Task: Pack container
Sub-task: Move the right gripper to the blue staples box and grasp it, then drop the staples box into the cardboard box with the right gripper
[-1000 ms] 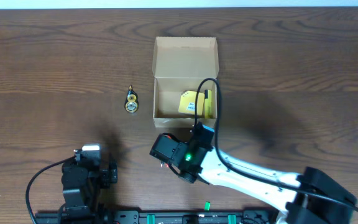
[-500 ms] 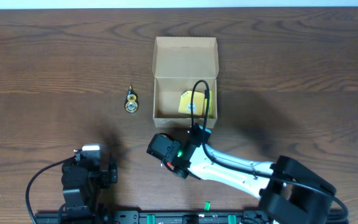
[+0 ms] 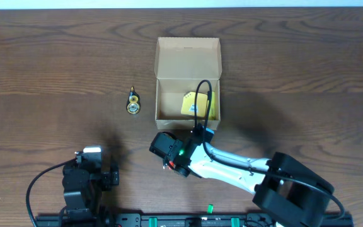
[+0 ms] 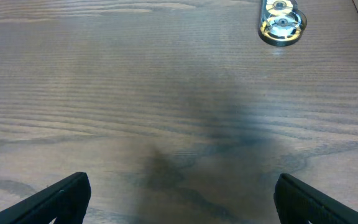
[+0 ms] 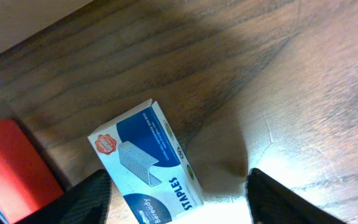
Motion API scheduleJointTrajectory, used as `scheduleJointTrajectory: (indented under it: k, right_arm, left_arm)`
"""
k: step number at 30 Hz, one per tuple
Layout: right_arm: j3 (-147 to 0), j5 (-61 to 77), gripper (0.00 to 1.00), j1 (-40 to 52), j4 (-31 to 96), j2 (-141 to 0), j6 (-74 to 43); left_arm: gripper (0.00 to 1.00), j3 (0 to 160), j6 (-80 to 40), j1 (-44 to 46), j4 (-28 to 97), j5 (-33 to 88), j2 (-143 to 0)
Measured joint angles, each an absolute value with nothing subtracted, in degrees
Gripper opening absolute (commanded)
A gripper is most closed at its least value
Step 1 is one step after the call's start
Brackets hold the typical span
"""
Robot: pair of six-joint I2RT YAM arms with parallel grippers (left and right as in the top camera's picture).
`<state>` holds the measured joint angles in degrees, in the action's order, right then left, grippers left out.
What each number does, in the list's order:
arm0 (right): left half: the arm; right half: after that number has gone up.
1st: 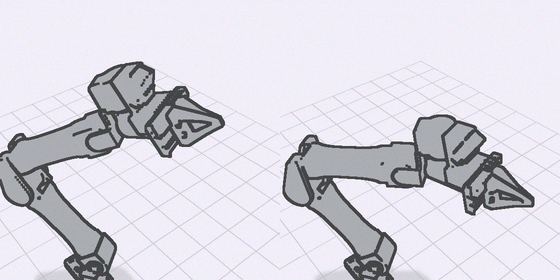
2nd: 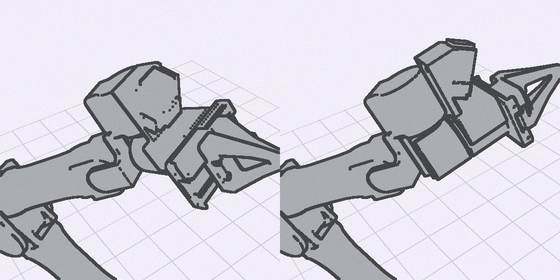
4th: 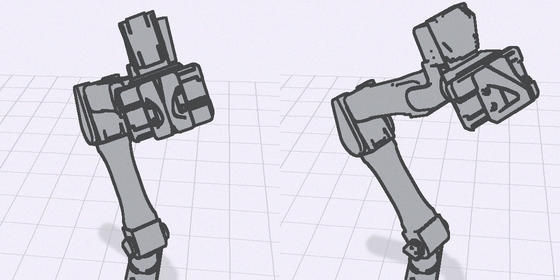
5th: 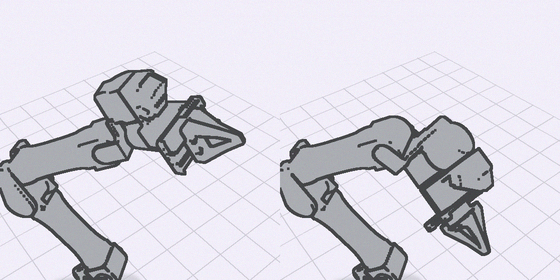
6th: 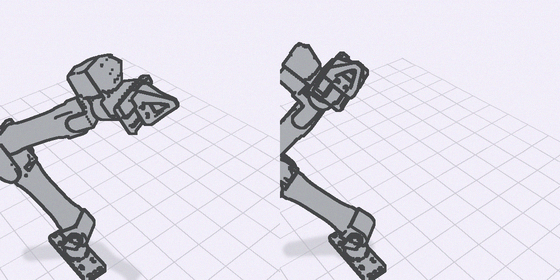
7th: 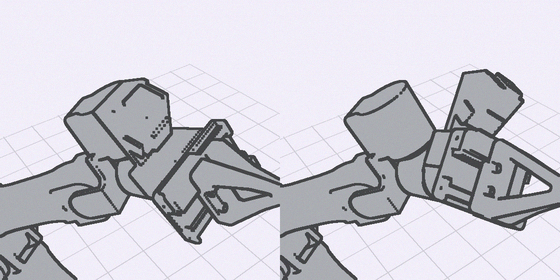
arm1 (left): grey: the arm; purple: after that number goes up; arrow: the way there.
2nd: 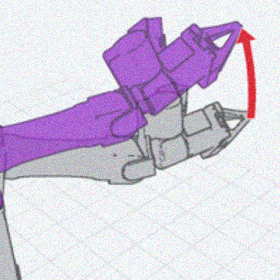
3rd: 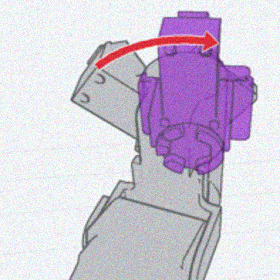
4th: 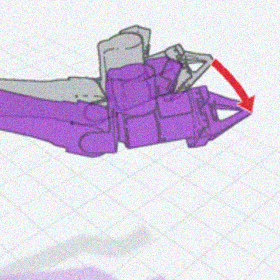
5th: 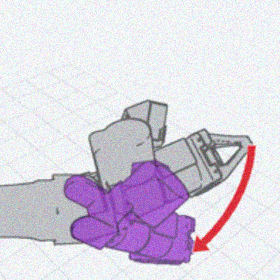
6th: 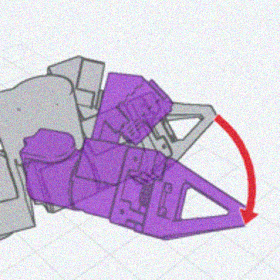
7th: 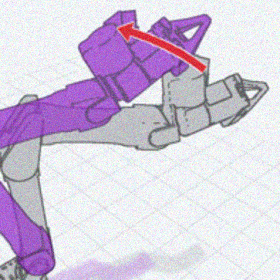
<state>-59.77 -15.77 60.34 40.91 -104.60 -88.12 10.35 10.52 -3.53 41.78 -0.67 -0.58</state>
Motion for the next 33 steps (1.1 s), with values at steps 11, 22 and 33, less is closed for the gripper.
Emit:
scheduleJointTrajectory:
  k: [11,22,33]
  right_arm:
    - [-59.9,-15.6,0.47,60.3,40.2,-105.7,-88.1]
    - [-60.0,-12.6,0.31,60.3,44.2,-104.7,-85.3]
    - [-59.9,-11.1,0.30,60.3,47.3,-86.9,-77.7]
  left_arm:
    - [0.95,10.3,10.5,-3.5,41.8,-0.7,-0.6]
    - [0.96,10.3,10.5,-3.5,41.8,-0.7,-0.6]
    - [0.95,10.3,10.5,-3.5,41.8,-0.7,-0.6]
